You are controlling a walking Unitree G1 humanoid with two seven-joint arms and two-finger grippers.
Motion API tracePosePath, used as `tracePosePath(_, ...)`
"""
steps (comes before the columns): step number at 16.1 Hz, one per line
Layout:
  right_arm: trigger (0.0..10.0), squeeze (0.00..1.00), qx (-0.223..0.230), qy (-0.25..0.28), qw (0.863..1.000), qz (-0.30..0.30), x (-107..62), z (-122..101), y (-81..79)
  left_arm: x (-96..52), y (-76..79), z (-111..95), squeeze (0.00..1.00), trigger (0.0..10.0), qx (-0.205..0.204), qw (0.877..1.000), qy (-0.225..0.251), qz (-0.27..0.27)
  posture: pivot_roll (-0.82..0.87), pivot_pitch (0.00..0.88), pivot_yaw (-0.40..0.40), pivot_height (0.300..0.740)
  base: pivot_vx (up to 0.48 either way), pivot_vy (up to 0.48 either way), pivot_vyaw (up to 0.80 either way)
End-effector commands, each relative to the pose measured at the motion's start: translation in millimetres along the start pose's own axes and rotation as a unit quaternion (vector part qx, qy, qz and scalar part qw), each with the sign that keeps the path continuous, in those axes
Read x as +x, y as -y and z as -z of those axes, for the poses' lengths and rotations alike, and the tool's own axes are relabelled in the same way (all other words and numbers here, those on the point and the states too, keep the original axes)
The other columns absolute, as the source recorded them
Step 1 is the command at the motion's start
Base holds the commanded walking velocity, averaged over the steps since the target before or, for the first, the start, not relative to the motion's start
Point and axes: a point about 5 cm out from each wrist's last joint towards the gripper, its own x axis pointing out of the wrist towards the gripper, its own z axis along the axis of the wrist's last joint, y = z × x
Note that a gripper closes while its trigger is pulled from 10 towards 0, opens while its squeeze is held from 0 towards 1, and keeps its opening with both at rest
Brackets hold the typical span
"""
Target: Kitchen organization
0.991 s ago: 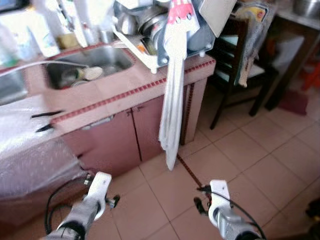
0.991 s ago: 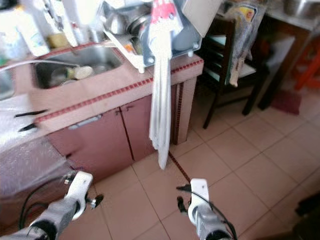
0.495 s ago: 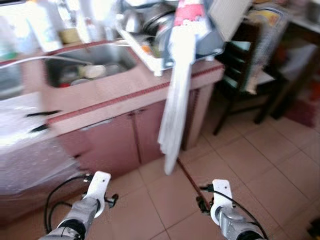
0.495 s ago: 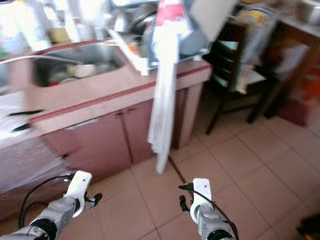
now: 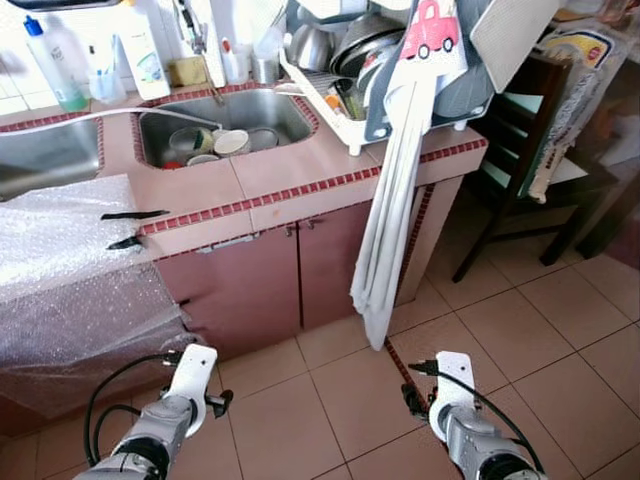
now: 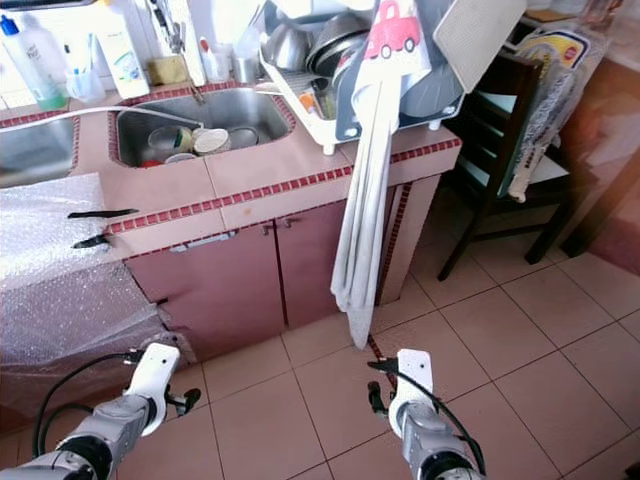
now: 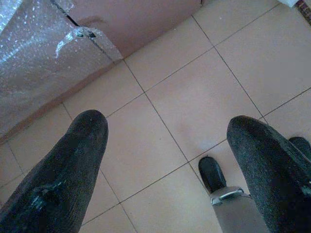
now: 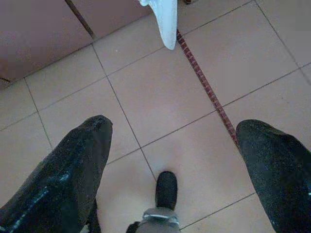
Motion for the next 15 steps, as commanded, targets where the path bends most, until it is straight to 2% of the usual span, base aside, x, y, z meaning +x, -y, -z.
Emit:
tracePosePath(1, 10.0, 0.0, 0.015, -0.015, 1.0, 0.009, -1.0, 8, 1.4, -0.7, -3.8, 2, 0.0, 10.0, 0.006, 1.0, -0.006, -0.003, -0.02, 0.04, 0.057, 0.74, 0.0, 0.0, -0.6)
tracePosePath(3, 10.0, 0.0, 0.01, -0.033, 0.999, 0.006, -3.4, 23, 1.3, -2.1, -5.0, 16, 0.0, 10.0, 0.005, 1.0, -0.026, -0.011, -0.02, 0.04, 0.06, 0.74, 0.0, 0.0, -0.78)
tracePosePath(6, 10.0, 0.0, 0.002, -0.04, 0.999, 0.007, -5.3, 29, 7.6, -3.0, -0.7, 28, 0.0, 10.0, -0.002, 0.999, -0.041, -0.01, 0.0, 0.048, 0.047, 0.74, 0.0, 0.0, -0.79)
tracePosePath(9, 10.0, 0.0, -0.001, -0.045, 0.999, 0.019, -7.2, 32, 18.7, -4.0, 7.0, 42, 0.0, 10.0, -0.057, 0.997, -0.054, -0.009, -0.04, 0.055, 0.03, 0.74, 0.0, 0.0, 0.0)
tracePosePath(11, 10.0, 0.0, 0.013, -0.042, 0.999, 0.03, -9.3, 34, 29.8, -4.6, 18.1, 53, 0.0, 10.0, -0.086, 0.994, -0.073, -0.005, -0.07, 0.05, 0.035, 0.74, 0.0, 0.0, 0.0)
tracePosePath(13, 10.0, 0.0, 0.011, -0.062, 0.997, 0.054, -15.3, 49, 45.5, -8.0, 31.3, 74, 0.0, 10.0, -0.066, 0.992, -0.106, 0.006, -0.09, 0.061, 0.025, 0.74, 0.0, 0.0, 0.0)
tracePosePath(15, 10.0, 0.0, 0.002, -0.073, 0.996, 0.053, -19.3, 59, 52.1, -13.0, 40.6, 94, 0.0, 10.0, -0.069, 0.989, -0.131, 0.013, -0.12, 0.048, 0.011, 0.74, 0.0, 0.0, 0.0)
